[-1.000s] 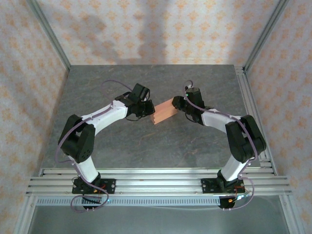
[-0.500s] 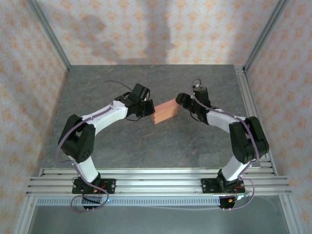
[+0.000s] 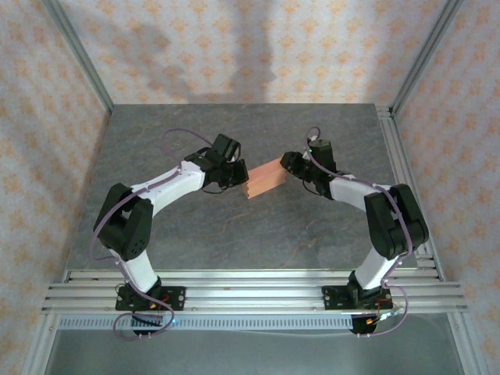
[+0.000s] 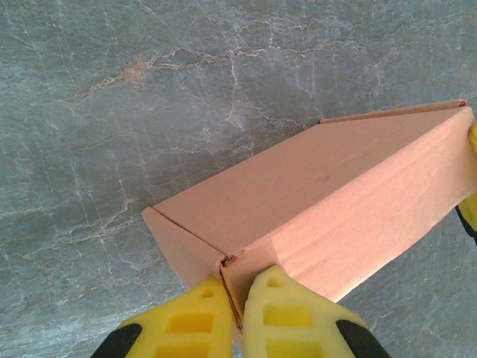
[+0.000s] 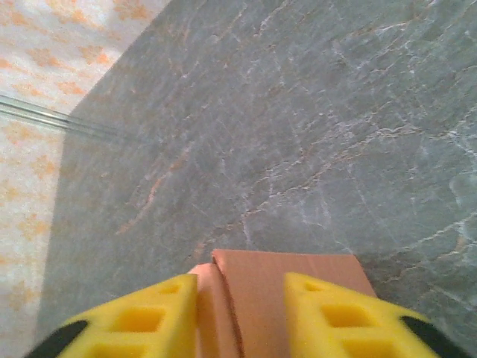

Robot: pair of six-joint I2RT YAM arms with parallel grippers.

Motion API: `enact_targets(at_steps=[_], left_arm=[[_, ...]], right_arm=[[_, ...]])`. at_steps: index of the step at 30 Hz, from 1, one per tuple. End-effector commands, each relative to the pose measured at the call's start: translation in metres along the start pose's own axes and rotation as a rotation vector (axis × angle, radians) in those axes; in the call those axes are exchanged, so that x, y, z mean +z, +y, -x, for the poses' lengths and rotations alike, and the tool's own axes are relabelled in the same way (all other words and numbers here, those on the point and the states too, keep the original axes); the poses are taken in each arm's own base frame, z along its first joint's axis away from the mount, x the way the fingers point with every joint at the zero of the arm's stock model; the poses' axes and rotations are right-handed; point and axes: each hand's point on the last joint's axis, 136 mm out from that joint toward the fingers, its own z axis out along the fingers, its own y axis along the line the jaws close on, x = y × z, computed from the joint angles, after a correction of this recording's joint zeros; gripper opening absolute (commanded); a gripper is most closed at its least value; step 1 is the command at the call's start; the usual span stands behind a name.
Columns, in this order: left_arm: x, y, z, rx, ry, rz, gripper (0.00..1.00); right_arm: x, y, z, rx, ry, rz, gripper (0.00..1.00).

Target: Fold the paper box

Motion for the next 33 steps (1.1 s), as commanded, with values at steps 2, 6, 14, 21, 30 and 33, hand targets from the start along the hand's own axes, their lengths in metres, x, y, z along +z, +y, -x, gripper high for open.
enact_targets(at_steps=[2,6,14,21,30,33], left_arm=[[0.024,0.066,-0.057,-0.004,0.201,0.24,0.09],[0.025,0.066,-0.057,-0.003,0.204,0.24,0.09],[0.025,0.066,-0.058,0.0,0.206,0.237,0.1],[0.025,0.065,-0.056,0.0,0.201,0.233,0.18],[0.029,0.07,-0.064,-0.01,0.224,0.239,0.0],[0.025,0.068,-0.06,-0.005,0.211,0.239,0.0]], right_arm=[[0.003,-0.03,-0.023,0.058,0.048,-0.061,0.21],[0.001,-0.029,-0.025,0.055,0.052,-0.054,0.06],[-0.004,0.005,-0.007,-0.007,0.018,0.062,0.24],[0.002,-0.011,-0.011,0.008,0.013,0.017,0.33],[0.004,-0.033,-0.026,0.015,0.02,-0.024,0.07],[-0.001,-0.015,-0.013,-0.023,0.011,0.005,0.09]])
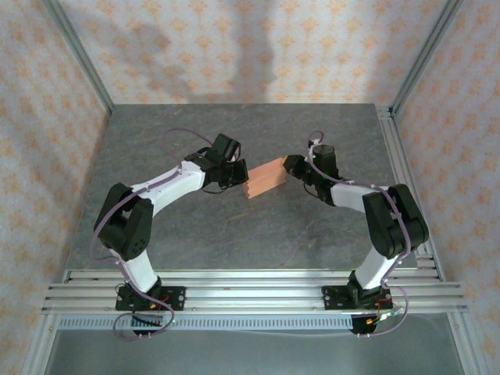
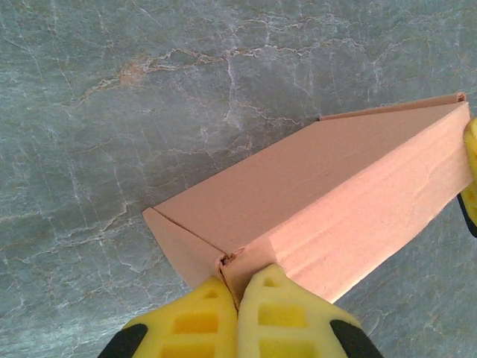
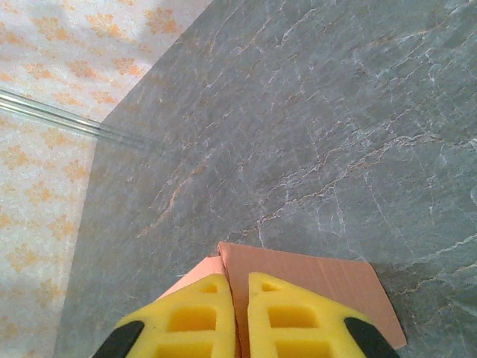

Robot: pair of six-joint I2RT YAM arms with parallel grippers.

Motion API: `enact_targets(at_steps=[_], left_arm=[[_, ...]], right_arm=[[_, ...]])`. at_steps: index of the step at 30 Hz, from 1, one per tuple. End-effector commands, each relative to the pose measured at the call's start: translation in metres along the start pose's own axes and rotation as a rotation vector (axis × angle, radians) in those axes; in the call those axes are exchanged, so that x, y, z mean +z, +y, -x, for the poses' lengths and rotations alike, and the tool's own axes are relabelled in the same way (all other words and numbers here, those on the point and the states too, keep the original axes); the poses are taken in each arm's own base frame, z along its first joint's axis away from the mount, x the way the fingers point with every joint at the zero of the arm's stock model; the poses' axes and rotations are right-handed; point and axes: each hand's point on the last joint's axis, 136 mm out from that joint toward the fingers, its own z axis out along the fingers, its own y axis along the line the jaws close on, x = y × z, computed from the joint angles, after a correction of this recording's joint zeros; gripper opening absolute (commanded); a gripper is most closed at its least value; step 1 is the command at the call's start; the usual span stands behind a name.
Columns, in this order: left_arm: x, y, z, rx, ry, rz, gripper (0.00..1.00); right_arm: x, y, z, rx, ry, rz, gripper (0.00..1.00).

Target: Fold the paper box

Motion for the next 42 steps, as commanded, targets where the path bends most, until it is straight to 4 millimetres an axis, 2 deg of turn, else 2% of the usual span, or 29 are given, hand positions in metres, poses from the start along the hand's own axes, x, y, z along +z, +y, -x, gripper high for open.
enact_targets(at_steps=[1,4,7,9,13,15,18,20,23,25,29,30,31,32,34,36,39,42], left_arm=[[0.023,0.066,-0.059,-0.02,0.207,0.239,0.04],[0.019,0.062,-0.056,-0.02,0.193,0.232,0.29],[0.018,0.061,-0.056,-0.024,0.192,0.223,0.38],[0.021,0.061,-0.057,-0.028,0.196,0.219,0.37],[0.029,0.069,-0.064,-0.036,0.218,0.237,0.1],[0.032,0.071,-0.067,-0.042,0.226,0.238,0.06],[0.029,0.066,-0.064,-0.037,0.218,0.226,0.06],[0.022,0.058,-0.055,-0.022,0.189,0.214,0.16],[0.009,0.043,-0.037,0.011,0.145,0.196,0.39],[0.0,0.031,-0.024,0.035,0.112,0.184,0.47],[-0.025,0.01,0.008,0.157,0.014,0.163,0.52],[-0.032,0.006,0.015,0.187,-0.014,0.165,0.53],[-0.038,0.001,0.023,0.242,-0.039,0.166,0.63],[-0.045,-0.004,0.03,0.286,-0.064,0.16,0.68],[-0.054,-0.016,0.041,0.37,-0.111,0.132,0.72],[-0.059,-0.03,0.049,0.466,-0.142,0.092,0.86],[-0.059,-0.054,0.048,0.67,-0.132,0.017,0.97],[-0.052,-0.071,0.043,0.874,-0.107,-0.001,0.99]], right_arm=[[-0.002,-0.009,-0.009,-0.015,0.055,-0.064,0.13],[-0.006,0.005,0.003,-0.039,0.031,-0.036,0.34],[-0.001,-0.004,-0.004,-0.034,0.052,-0.053,0.34],[0.003,-0.017,-0.014,-0.013,0.067,-0.07,0.28],[0.004,-0.031,-0.025,0.022,0.068,-0.083,0.17],[0.002,-0.028,-0.024,0.02,0.063,-0.078,0.13],[-0.002,-0.016,-0.014,-0.005,0.048,-0.066,0.11],[-0.006,-0.003,-0.002,-0.031,0.031,-0.049,0.15],[-0.013,0.015,0.015,-0.053,-0.005,-0.03,0.33],[-0.017,0.022,0.025,-0.061,-0.031,-0.028,0.45],[-0.031,0.028,0.042,-0.046,-0.078,-0.025,0.69],[-0.034,0.028,0.043,-0.044,-0.083,-0.023,0.73],[-0.039,0.027,0.046,-0.041,-0.091,-0.024,0.76],[-0.044,0.026,0.047,-0.041,-0.1,-0.028,0.78],[-0.053,0.021,0.049,-0.043,-0.115,-0.041,0.8],[-0.061,0.017,0.049,-0.049,-0.124,-0.056,0.81],[-0.072,0.011,0.049,-0.059,-0.129,-0.074,0.81],[-0.082,0.007,0.049,-0.063,-0.137,-0.088,0.82]])
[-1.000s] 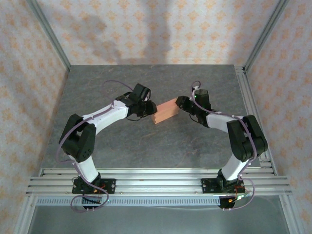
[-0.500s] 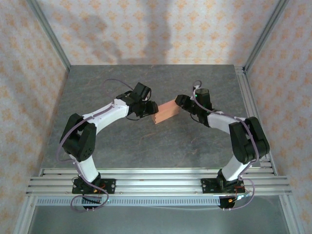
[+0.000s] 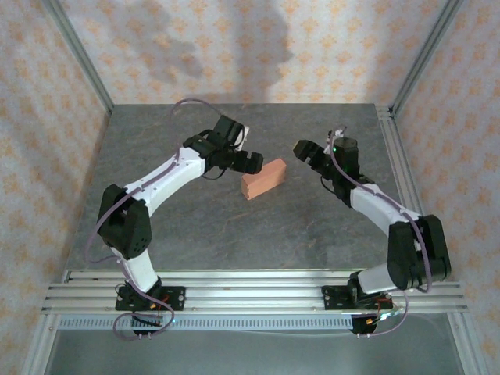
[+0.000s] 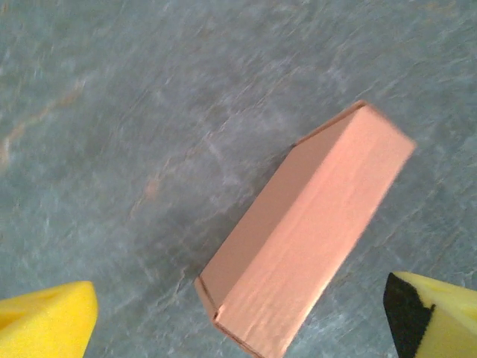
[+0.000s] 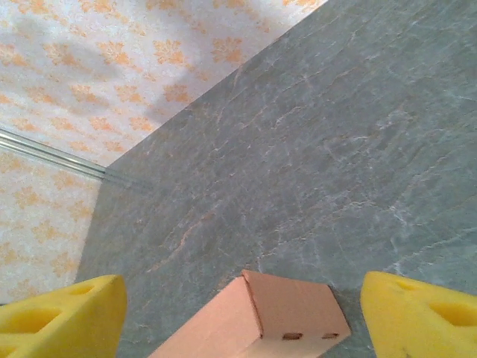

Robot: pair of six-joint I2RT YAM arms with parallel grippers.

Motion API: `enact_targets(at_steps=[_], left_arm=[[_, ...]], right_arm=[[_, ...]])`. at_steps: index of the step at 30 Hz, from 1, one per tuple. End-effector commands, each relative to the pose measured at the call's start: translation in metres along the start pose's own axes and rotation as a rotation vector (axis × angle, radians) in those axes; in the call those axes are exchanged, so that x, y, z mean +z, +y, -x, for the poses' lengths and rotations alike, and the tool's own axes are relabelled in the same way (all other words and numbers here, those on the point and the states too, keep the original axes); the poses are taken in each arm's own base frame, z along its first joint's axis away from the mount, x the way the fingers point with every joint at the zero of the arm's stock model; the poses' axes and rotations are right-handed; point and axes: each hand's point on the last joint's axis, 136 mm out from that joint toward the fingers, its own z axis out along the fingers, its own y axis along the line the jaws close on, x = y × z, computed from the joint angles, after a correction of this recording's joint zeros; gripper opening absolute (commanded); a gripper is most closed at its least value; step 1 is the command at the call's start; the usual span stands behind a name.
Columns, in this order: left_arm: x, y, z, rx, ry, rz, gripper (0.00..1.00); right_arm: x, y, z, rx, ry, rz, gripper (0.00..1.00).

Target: Fold the paper box

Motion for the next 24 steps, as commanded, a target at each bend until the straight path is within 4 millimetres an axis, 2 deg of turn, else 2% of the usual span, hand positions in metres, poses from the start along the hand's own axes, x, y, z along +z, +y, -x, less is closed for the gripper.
enact_targets(at_steps=[1,4,7,12,15,17,19,22,24], left_arm=[[-0.001,-0.025,0.015,0.343,-0.022,-0.059,1.0],[0.014,-0.029,0.011,0.475,0.033,-0.071,0.98],[0.035,-0.033,-0.005,0.568,0.135,-0.127,0.97],[0.054,-0.035,-0.02,0.632,0.237,-0.172,0.95],[0.064,-0.033,-0.029,0.652,0.288,-0.182,0.9],[0.068,-0.032,-0.033,0.661,0.318,-0.188,0.81],[0.069,-0.031,-0.033,0.672,0.332,-0.187,0.66],[0.066,-0.032,-0.032,0.692,0.33,-0.185,0.49],[0.063,-0.034,-0.033,0.724,0.324,-0.192,0.35]], right_arm=[[-0.013,-0.011,-0.003,-0.023,-0.002,-0.038,0.82],[-0.019,-0.015,-0.003,-0.03,-0.008,-0.054,0.82],[-0.022,-0.017,-0.004,-0.035,-0.008,-0.062,0.82],[-0.024,-0.02,-0.005,-0.038,-0.008,-0.073,0.82],[-0.025,-0.022,-0.005,-0.043,-0.01,-0.082,0.82],[-0.025,-0.022,-0.005,-0.045,-0.008,-0.086,0.82],[-0.024,-0.023,-0.006,-0.048,-0.005,-0.086,0.82],[-0.024,-0.025,-0.008,-0.045,-0.001,-0.089,0.82],[-0.024,-0.026,-0.008,-0.042,-0.004,-0.092,0.82]])
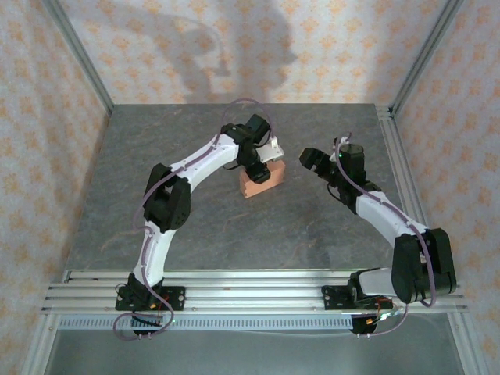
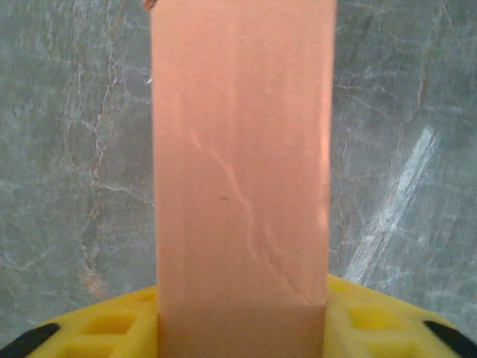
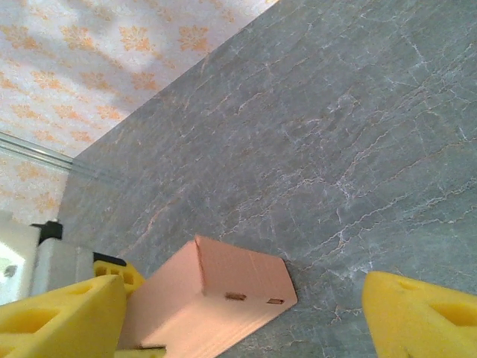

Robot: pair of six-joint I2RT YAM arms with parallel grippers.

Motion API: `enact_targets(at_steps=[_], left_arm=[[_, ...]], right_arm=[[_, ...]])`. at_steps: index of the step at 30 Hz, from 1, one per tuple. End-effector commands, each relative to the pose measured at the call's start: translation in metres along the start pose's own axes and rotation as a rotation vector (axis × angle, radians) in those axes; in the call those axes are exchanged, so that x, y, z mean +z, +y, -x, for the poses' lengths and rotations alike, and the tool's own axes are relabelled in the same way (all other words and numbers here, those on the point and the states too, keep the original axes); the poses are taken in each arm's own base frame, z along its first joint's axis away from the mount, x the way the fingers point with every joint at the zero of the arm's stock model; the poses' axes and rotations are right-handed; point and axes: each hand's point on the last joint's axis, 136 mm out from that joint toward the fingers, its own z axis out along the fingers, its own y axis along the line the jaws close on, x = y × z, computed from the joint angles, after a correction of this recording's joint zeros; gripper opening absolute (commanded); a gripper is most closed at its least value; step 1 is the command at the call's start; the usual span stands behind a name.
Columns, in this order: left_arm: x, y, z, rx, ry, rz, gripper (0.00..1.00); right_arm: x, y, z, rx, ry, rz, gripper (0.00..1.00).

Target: Fold the paper box

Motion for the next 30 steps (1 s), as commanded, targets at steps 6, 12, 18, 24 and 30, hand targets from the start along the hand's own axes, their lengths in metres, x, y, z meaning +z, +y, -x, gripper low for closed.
enact_targets(at_steps=[6,12,18,24,30], left_arm=[[-0.018,-0.005,-0.005,0.238,0.0,0.118,0.34],[-0.015,0.013,0.004,0.446,-0.067,0.374,0.4],[0.005,0.039,0.002,0.548,-0.026,0.592,0.44],[0.025,0.043,-0.008,0.552,-0.008,0.609,0.53],[0.017,0.026,-0.018,0.448,-0.019,0.517,1.0]], right_arm=[[-0.001,-0.007,-0.002,-0.007,-0.004,-0.019,0.82],[0.007,-0.01,-0.009,0.003,0.025,-0.011,0.82],[0.011,-0.013,-0.012,0.015,0.033,-0.011,0.82],[0.011,-0.015,-0.013,0.016,0.035,-0.023,0.82],[0.007,-0.015,-0.007,-0.006,0.017,-0.042,0.85]])
